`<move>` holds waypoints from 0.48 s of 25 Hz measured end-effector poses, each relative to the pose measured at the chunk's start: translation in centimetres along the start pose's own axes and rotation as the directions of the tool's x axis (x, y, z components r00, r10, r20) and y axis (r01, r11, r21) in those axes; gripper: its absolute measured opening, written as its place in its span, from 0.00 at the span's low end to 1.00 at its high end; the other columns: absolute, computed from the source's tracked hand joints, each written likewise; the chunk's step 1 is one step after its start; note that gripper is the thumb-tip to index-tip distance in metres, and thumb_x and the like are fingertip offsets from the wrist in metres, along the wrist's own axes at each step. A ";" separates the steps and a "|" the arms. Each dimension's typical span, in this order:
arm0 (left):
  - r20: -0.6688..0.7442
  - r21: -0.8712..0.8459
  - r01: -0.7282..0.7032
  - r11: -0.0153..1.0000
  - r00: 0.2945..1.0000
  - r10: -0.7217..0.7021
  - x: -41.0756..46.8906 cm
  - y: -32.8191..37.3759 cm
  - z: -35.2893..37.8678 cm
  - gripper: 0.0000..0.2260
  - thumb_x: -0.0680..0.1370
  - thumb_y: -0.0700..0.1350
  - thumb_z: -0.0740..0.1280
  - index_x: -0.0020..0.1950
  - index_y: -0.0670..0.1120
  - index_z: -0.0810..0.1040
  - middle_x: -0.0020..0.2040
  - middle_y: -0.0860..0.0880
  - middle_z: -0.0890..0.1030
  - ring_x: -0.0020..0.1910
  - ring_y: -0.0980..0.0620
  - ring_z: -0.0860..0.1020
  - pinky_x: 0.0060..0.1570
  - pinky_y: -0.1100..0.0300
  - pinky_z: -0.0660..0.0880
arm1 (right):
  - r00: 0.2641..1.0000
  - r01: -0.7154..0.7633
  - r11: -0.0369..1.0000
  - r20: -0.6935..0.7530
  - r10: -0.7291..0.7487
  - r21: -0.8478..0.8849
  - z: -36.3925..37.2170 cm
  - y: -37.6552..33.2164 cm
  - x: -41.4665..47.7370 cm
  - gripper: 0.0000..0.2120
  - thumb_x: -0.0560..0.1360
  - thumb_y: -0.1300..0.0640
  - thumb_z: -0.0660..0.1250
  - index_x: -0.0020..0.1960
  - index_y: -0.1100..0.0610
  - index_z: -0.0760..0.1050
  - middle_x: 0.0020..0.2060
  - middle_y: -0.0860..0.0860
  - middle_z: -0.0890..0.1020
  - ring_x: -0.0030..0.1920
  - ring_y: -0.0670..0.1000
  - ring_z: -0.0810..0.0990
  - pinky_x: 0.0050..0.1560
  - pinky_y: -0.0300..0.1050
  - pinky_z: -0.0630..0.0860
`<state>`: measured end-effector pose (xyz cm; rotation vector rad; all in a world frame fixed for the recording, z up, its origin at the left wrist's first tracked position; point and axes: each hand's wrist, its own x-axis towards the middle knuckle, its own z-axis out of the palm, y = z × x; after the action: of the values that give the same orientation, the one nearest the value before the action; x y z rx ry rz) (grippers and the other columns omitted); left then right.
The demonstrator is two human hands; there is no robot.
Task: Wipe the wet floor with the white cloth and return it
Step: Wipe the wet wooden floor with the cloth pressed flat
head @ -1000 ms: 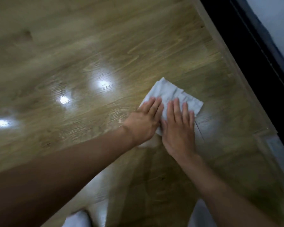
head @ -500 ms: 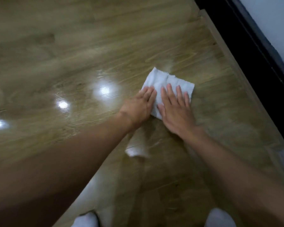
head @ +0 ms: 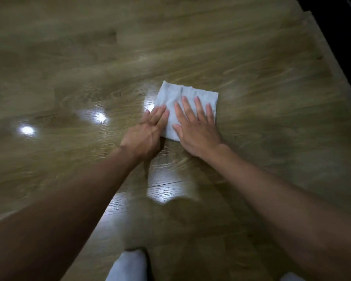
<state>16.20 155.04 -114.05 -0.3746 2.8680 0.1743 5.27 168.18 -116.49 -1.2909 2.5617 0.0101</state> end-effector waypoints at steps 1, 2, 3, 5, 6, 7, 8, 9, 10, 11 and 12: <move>-0.032 -0.020 0.006 1.000 0.999 -0.007 -1.4 0.5 0.3 0.28 0.77 0.38 0.56 0.77 0.37 0.56 0.77 0.39 0.57 0.77 0.42 0.56 0.76 0.53 0.50 | 1.000 0.030 0.999 -0.004 -0.030 -0.010 0.4 -0.4 -1.3 0.30 0.81 0.43 0.48 0.79 0.51 0.44 0.79 0.50 0.45 0.78 0.58 0.40 0.75 0.60 0.39; -0.070 -0.043 0.009 0.999 0.998 -0.012 -3.6 1.4 0.7 0.26 0.75 0.38 0.56 0.74 0.35 0.62 0.75 0.37 0.63 0.74 0.39 0.62 0.74 0.49 0.57 | 0.997 0.069 0.997 -0.022 -0.070 -0.017 0.9 -1.0 -3.2 0.30 0.81 0.43 0.48 0.79 0.52 0.46 0.79 0.51 0.47 0.78 0.59 0.42 0.75 0.61 0.41; -0.115 -0.072 -0.004 0.997 0.993 -0.005 -6.1 2.3 1.3 0.25 0.74 0.38 0.56 0.71 0.33 0.67 0.72 0.35 0.67 0.71 0.37 0.66 0.71 0.45 0.64 | 0.993 0.105 0.994 -0.056 -0.105 -0.020 1.4 -1.8 -5.3 0.30 0.80 0.43 0.49 0.79 0.52 0.49 0.79 0.52 0.50 0.78 0.60 0.45 0.75 0.62 0.44; -0.121 -0.134 -0.037 0.990 0.992 0.021 -11.1 3.2 2.7 0.25 0.73 0.39 0.55 0.68 0.32 0.71 0.69 0.35 0.70 0.69 0.36 0.68 0.70 0.44 0.65 | 0.984 0.156 0.988 -0.087 -0.156 -0.012 2.8 -3.6 -9.4 0.30 0.79 0.43 0.53 0.78 0.53 0.55 0.78 0.52 0.56 0.77 0.60 0.51 0.74 0.64 0.51; -0.119 -0.161 -0.046 0.986 0.993 0.027 -12.8 3.4 3.1 0.25 0.73 0.40 0.55 0.69 0.32 0.70 0.70 0.36 0.70 0.70 0.37 0.67 0.71 0.45 0.62 | 0.982 0.165 0.986 -0.093 -0.165 -0.008 3.2 -4.4 -10.8 0.30 0.78 0.43 0.54 0.78 0.52 0.57 0.77 0.52 0.59 0.77 0.60 0.54 0.73 0.65 0.54; -0.106 -0.178 -0.055 0.983 0.994 0.036 -13.4 3.3 3.3 0.25 0.74 0.41 0.55 0.69 0.32 0.70 0.71 0.36 0.69 0.71 0.37 0.66 0.71 0.46 0.61 | 0.979 0.174 0.985 -0.105 -0.175 -0.016 3.6 -4.6 -11.3 0.29 0.78 0.43 0.55 0.77 0.52 0.58 0.77 0.51 0.60 0.77 0.59 0.56 0.73 0.64 0.55; -0.087 -0.172 -0.062 0.983 0.995 0.047 -13.0 3.2 3.4 0.26 0.74 0.42 0.56 0.70 0.32 0.69 0.71 0.36 0.68 0.72 0.37 0.65 0.71 0.46 0.60 | 0.975 0.195 0.980 -0.105 -0.197 -0.027 3.6 -4.3 -10.9 0.29 0.78 0.43 0.54 0.77 0.51 0.59 0.77 0.51 0.61 0.77 0.58 0.57 0.73 0.64 0.56; -0.081 -0.144 -0.055 0.988 0.996 0.044 -11.6 2.9 3.3 0.27 0.73 0.42 0.57 0.71 0.32 0.67 0.72 0.35 0.67 0.73 0.37 0.64 0.72 0.45 0.59 | 0.971 0.210 0.976 -0.108 -0.215 -0.052 3.5 -3.9 -9.6 0.28 0.79 0.43 0.54 0.77 0.51 0.59 0.77 0.51 0.60 0.77 0.57 0.57 0.73 0.63 0.55; -0.075 -0.120 -0.023 0.993 0.997 0.014 -9.8 2.7 3.0 0.29 0.73 0.41 0.58 0.73 0.32 0.64 0.73 0.35 0.65 0.74 0.38 0.61 0.74 0.44 0.58 | 0.970 0.214 0.974 -0.104 -0.221 -0.078 3.0 -3.4 -7.7 0.28 0.79 0.43 0.52 0.77 0.51 0.58 0.77 0.50 0.60 0.77 0.57 0.56 0.74 0.62 0.54; -0.073 -0.104 0.021 0.994 0.997 -0.028 -7.4 2.1 2.6 0.30 0.74 0.40 0.59 0.75 0.33 0.58 0.75 0.35 0.60 0.76 0.39 0.57 0.75 0.45 0.55 | 0.970 0.204 0.974 -0.114 -0.215 -0.096 2.2 -3.0 -5.3 0.28 0.80 0.43 0.50 0.78 0.50 0.56 0.77 0.50 0.58 0.77 0.56 0.54 0.75 0.61 0.52; -0.067 -0.083 0.068 0.994 0.995 -0.074 -5.1 1.3 1.9 0.31 0.76 0.40 0.57 0.76 0.34 0.52 0.77 0.36 0.55 0.77 0.40 0.51 0.76 0.47 0.49 | 0.976 0.187 0.978 -0.096 -0.196 -0.090 1.4 -2.6 -2.8 0.28 0.81 0.43 0.48 0.78 0.50 0.53 0.78 0.49 0.55 0.78 0.55 0.51 0.76 0.59 0.48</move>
<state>21.10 157.79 -114.46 -0.5076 2.9172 0.2690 9.27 168.98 -116.88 -1.6049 2.5332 0.0084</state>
